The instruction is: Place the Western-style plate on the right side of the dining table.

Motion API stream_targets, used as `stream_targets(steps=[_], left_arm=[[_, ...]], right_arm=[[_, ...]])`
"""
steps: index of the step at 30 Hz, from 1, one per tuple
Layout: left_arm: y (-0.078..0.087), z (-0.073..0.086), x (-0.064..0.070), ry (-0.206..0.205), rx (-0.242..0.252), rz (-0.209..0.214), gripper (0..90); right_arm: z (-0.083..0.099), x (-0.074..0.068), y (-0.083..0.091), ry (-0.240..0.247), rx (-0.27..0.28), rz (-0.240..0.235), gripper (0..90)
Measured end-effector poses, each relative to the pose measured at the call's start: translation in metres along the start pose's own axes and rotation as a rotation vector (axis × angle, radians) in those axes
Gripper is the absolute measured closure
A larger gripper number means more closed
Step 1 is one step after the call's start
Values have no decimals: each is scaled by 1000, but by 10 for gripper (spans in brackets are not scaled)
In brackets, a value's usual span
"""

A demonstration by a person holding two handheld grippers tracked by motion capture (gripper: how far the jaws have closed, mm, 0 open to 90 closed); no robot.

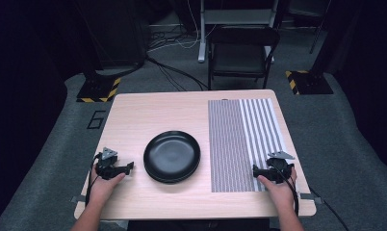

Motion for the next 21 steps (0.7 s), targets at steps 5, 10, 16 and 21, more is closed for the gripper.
stream_targets(steps=[5,10,16,21], left_arm=[[3,-1,-1,2,0,1,330],[7,-2,0,25,-23,12,422],[12,-5,1,46,-28,23,457],[17,-8,4,74,-15,37,468]], right_arm=[[-2,-5,3,9,-2,-6,109],[-6,-9,7,-7,0,-9,268],[-12,-13,17,-35,15,-63,416],[-13,-15,19,-27,15,-61,415]])
Point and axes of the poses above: each handheld gripper's, and its own axes: y roughly backward along the jaws, z roughly out of its underside, x roughly to its right, the point moved 5 cm from there along -y, roughly forward along the jaws, and after that the axes turned 5 degrees about x, right-handed, at the moved point
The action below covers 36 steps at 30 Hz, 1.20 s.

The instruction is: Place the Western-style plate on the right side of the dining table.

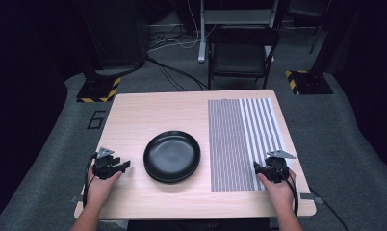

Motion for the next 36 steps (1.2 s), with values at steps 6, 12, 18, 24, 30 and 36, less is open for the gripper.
stream_targets(steps=[6,12,18,24,30,36], left_arm=[[6,-4,4,16,22,15,468],[14,-9,9,70,46,62,486],[19,-13,14,63,47,70,515],[24,-18,18,90,59,97,526],[25,-23,21,97,57,100,531],[28,-30,22,116,64,115,541]], right_arm=[[-1,-2,2,1,1,-5,430],[-3,-11,5,5,-4,-30,465],[-7,-19,7,34,-5,-34,496],[-11,-27,10,56,-9,-46,479],[-17,-33,13,41,-1,-80,489],[-22,-38,12,33,1,-109,511]])
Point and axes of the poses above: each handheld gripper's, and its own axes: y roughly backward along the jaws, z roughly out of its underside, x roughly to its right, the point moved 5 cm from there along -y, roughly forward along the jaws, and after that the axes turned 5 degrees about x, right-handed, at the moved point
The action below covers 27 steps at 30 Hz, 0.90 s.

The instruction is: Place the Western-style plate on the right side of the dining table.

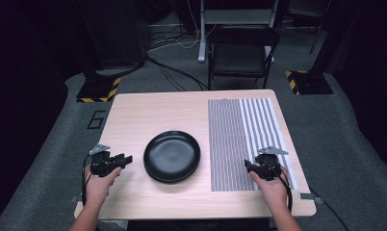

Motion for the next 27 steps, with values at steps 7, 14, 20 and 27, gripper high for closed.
stream_targets(steps=[7,14,20,27], left_arm=[[1,-7,3,-12,4,0,555],[-1,-11,8,11,6,7,573],[-5,-15,14,25,7,18,605],[-12,-18,19,47,5,32,617]], right_arm=[[-7,-11,-2,8,17,-24,503],[-16,-26,-6,2,28,-60,513],[-20,-36,-10,0,33,-86,528],[-25,-47,-16,-12,38,-126,553]])
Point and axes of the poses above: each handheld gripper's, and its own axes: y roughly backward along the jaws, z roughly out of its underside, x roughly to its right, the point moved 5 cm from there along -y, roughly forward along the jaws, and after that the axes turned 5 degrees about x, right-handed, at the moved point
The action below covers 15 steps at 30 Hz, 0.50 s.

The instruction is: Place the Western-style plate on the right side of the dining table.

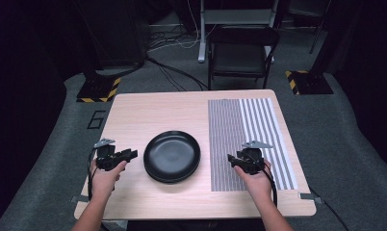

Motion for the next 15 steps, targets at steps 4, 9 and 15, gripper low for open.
stream_targets(steps=[4,9,15], left_arm=[[-3,0,3,15,6,0,624],[-5,1,5,27,4,5,632],[-7,2,8,44,-6,19,649]], right_arm=[[-2,-4,-3,-9,5,-7,554],[-6,-11,-10,-10,13,-28,561],[-11,-20,-17,-28,13,-61,561]])
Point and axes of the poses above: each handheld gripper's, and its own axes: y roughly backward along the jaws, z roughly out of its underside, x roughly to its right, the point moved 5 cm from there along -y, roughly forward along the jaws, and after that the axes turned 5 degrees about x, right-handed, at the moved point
